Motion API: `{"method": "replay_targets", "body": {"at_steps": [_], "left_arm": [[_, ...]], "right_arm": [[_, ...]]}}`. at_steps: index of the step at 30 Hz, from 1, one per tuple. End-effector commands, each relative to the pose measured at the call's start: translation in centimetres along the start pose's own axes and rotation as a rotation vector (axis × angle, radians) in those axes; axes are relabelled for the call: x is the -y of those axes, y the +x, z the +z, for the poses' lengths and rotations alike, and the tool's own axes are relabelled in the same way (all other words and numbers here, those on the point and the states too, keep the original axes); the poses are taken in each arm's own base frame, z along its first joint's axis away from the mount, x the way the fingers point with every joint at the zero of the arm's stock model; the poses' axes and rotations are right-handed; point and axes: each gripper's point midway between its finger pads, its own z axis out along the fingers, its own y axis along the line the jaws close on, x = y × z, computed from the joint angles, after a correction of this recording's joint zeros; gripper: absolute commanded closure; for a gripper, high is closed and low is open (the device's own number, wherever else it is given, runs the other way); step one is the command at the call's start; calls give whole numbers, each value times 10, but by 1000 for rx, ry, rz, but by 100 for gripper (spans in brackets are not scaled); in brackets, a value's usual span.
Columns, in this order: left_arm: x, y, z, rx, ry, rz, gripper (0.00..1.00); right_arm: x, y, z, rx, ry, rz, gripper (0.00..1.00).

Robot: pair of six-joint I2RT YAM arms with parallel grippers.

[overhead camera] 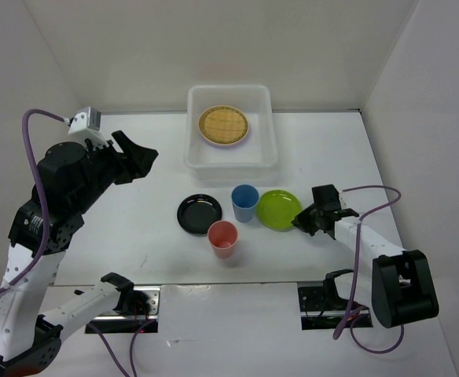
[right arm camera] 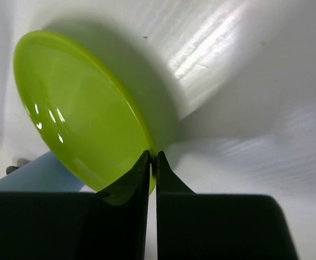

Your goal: Place the mixed dishes into the plastic bin

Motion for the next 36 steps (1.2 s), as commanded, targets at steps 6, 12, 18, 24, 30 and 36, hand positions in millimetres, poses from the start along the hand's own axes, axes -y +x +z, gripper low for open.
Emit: {"method": "replay_targets", "body": {"at_steps": [6, 12, 18, 24, 30, 36], "left_arm": [[11, -21, -3, 67, 35, 5, 30], [14, -23, -5, 70, 48, 4, 30], [14, -23, -5, 70, 48, 4, 29], [14, -23, -5, 70, 47, 14, 29], [15, -21, -2, 57, 52, 15, 29], [15, -21, -2, 57, 52, 15, 29]], "right_arm": [[-16, -16, -4, 47, -10, -8, 100], [-35, -33, -23, 109, -39, -6, 100], [-48, -57, -47, 179, -55, -27, 100], [-57, -80, -71, 241, -102, -8, 100], [-64, -108, -102, 323, -126, 9, 100], [-89, -127, -138, 377, -209, -49, 100]]}}
